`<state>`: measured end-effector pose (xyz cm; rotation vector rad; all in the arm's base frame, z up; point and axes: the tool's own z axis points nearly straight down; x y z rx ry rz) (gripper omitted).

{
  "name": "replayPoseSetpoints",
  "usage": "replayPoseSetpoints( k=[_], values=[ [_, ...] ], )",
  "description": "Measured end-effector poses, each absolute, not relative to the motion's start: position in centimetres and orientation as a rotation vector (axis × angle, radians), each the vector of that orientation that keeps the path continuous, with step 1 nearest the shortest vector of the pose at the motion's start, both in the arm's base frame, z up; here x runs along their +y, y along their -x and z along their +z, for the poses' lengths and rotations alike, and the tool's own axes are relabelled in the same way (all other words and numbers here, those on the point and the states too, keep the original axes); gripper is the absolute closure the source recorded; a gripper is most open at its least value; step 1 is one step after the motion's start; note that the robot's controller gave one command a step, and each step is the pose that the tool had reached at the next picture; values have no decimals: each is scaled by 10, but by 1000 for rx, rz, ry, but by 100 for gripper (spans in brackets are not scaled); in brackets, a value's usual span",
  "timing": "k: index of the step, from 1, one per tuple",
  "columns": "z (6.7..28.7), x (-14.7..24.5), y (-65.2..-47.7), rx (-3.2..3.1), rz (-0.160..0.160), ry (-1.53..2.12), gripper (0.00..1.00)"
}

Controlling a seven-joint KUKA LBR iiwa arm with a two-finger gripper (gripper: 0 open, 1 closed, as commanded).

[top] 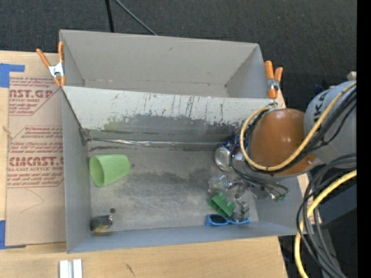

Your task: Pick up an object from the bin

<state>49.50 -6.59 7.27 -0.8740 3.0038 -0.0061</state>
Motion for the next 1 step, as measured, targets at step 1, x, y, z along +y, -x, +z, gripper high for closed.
replayPoseSetpoints(
  k=[1],
  values=[
    [75, -49, -515, 2749, 2, 1517, 100]
  ],
)
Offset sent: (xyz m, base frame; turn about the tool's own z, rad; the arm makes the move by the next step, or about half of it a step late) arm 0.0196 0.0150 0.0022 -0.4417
